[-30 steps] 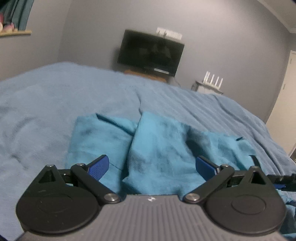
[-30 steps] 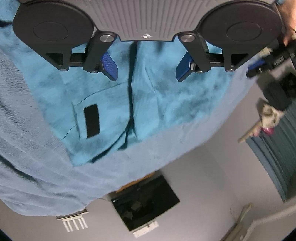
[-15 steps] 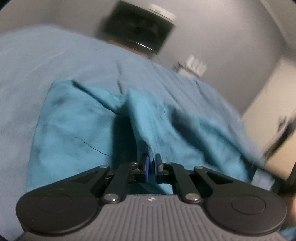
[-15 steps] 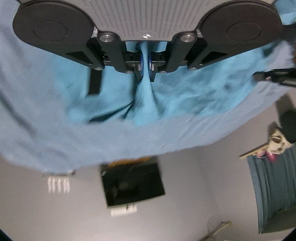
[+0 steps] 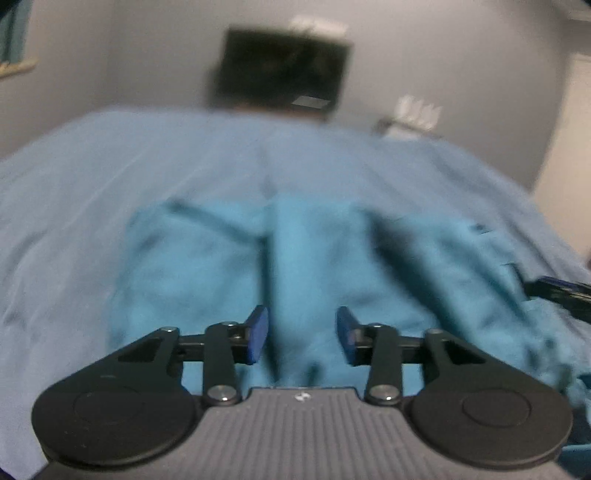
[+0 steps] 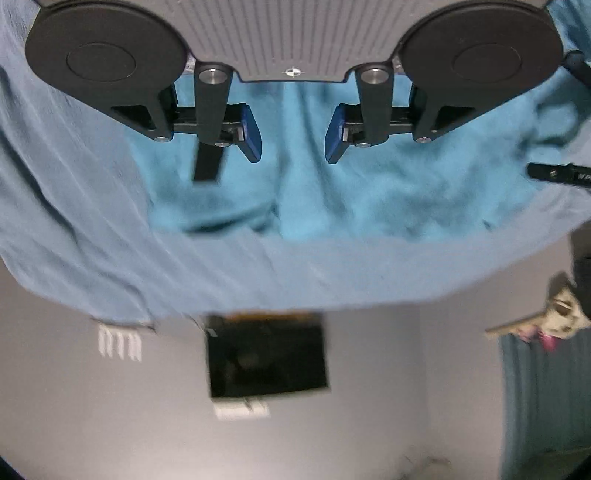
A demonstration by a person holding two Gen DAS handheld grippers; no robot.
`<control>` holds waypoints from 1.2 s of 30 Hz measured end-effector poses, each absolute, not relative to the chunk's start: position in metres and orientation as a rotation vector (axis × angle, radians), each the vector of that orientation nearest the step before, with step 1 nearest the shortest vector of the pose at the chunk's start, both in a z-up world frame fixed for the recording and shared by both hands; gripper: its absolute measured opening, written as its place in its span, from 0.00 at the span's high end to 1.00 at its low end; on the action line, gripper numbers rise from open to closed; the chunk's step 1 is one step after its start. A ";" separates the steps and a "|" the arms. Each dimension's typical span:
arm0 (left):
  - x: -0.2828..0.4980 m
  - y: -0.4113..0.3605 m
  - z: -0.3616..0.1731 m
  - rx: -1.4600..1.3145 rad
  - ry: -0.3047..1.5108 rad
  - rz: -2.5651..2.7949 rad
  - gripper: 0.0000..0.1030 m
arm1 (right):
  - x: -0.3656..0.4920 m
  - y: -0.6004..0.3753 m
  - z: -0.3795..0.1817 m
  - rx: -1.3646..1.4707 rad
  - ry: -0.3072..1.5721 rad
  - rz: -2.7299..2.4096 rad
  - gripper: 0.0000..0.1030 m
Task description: Fold large clothes
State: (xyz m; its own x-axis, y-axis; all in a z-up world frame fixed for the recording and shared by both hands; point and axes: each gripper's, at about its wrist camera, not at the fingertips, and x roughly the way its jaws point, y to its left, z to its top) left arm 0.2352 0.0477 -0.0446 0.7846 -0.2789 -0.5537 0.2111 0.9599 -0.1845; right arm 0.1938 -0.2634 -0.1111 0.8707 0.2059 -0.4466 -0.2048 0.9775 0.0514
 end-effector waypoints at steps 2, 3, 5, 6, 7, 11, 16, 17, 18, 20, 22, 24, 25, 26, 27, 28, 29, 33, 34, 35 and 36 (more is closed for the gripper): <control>0.229 0.031 -0.040 -0.069 0.590 -0.375 0.58 | 0.192 -0.259 -0.109 -0.014 0.452 0.286 0.60; 0.226 0.021 -0.044 -0.019 0.606 -0.441 0.56 | 0.191 -0.257 -0.109 -0.033 0.465 0.318 0.60; 0.228 0.001 -0.059 0.092 0.669 -0.491 0.56 | 0.193 -0.243 -0.119 -0.092 0.515 0.357 0.60; 0.223 -0.006 -0.067 0.140 0.705 -0.494 0.56 | 0.194 -0.238 -0.126 -0.117 0.537 0.367 0.60; 0.226 -0.010 -0.075 0.173 0.745 -0.490 0.56 | 0.197 -0.234 -0.134 -0.146 0.577 0.371 0.60; 0.235 -0.004 -0.089 0.157 0.814 -0.490 0.53 | 0.201 -0.230 -0.156 -0.207 0.631 0.348 0.60; 0.242 -0.003 -0.091 0.135 0.817 -0.478 0.51 | 0.194 -0.223 -0.161 -0.245 0.599 0.316 0.57; 0.238 -0.006 -0.093 0.139 0.812 -0.471 0.50 | 0.191 -0.219 -0.163 -0.259 0.590 0.307 0.56; 0.230 -0.009 -0.093 0.154 0.799 -0.460 0.45 | 0.189 -0.218 -0.163 -0.265 0.584 0.298 0.54; 0.224 -0.013 -0.094 0.202 0.771 -0.408 0.25 | 0.186 -0.217 -0.164 -0.245 0.583 0.279 0.47; 0.212 -0.015 -0.087 0.239 0.725 -0.344 0.24 | 0.183 -0.224 -0.159 -0.174 0.582 0.260 0.42; 0.200 -0.008 -0.071 0.230 0.665 -0.275 0.24 | 0.174 -0.234 -0.147 -0.092 0.565 0.222 0.38; 0.193 -0.002 -0.061 0.212 0.629 -0.246 0.24 | 0.168 -0.240 -0.139 -0.050 0.548 0.204 0.37; 0.184 0.005 -0.049 0.191 0.589 -0.217 0.24 | 0.163 -0.246 -0.132 -0.015 0.527 0.188 0.35; 0.173 0.013 -0.034 0.168 0.541 -0.191 0.24 | 0.156 -0.251 -0.122 0.012 0.501 0.175 0.35; 0.163 0.019 -0.022 0.153 0.506 -0.176 0.24 | 0.150 -0.256 -0.114 0.026 0.481 0.169 0.34; 0.152 0.026 -0.008 0.142 0.482 -0.169 0.22 | 0.142 -0.259 -0.104 0.036 0.462 0.169 0.33; 0.116 0.045 0.040 0.181 0.481 -0.216 0.21 | 0.113 -0.272 -0.055 0.012 0.428 0.220 0.26; 0.106 0.048 0.048 0.201 0.487 -0.225 0.19 | 0.105 -0.277 -0.042 -0.002 0.432 0.246 0.25; 0.097 0.053 0.056 0.218 0.507 -0.233 0.18 | 0.095 -0.282 -0.029 -0.016 0.432 0.265 0.25; 0.088 0.058 0.064 0.223 0.537 -0.248 0.17 | 0.086 -0.286 -0.017 -0.029 0.432 0.276 0.25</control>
State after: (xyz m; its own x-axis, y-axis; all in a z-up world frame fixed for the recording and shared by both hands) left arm 0.0876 0.0581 0.0642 0.8310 -0.1740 -0.5283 0.2896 0.9463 0.1439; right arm 0.0858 -0.2860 -0.0173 0.8715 0.2578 -0.4172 -0.2700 0.9624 0.0305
